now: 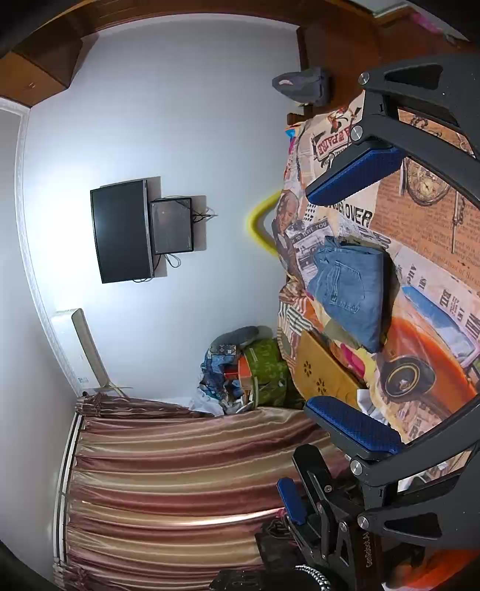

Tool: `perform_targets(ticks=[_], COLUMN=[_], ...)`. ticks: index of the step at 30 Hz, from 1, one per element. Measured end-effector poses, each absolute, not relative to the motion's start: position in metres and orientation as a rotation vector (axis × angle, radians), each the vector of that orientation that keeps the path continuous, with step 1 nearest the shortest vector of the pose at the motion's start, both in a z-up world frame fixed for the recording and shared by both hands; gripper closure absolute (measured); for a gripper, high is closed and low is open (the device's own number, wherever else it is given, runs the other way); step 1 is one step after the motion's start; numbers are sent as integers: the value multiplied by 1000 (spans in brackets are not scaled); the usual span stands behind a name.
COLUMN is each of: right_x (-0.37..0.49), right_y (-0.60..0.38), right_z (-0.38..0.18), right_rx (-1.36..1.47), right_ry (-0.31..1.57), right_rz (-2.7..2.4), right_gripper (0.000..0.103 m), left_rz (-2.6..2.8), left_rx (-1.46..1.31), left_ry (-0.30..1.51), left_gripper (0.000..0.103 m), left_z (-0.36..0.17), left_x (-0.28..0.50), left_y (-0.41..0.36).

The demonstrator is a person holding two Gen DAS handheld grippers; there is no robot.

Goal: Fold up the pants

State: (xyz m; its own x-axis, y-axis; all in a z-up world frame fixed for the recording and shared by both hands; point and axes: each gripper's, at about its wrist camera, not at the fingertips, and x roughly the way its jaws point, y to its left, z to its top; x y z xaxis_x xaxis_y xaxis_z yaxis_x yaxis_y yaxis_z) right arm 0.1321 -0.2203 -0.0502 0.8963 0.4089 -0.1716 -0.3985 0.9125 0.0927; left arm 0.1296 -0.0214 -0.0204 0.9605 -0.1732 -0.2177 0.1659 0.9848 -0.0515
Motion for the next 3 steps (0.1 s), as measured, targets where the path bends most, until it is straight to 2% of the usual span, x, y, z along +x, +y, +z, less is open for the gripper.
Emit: perform_targets(ticks=[3], right_x=[132], right_y=[-220], right_z=[-51], right_rx=[56], right_ry=[191], right_rz=[419], right_gripper=[0], left_rz=[-172], left_rx=[-32], left_ry=[221], left_gripper=[0], left_z=[-20], left_x=[129], left_y=[-22])
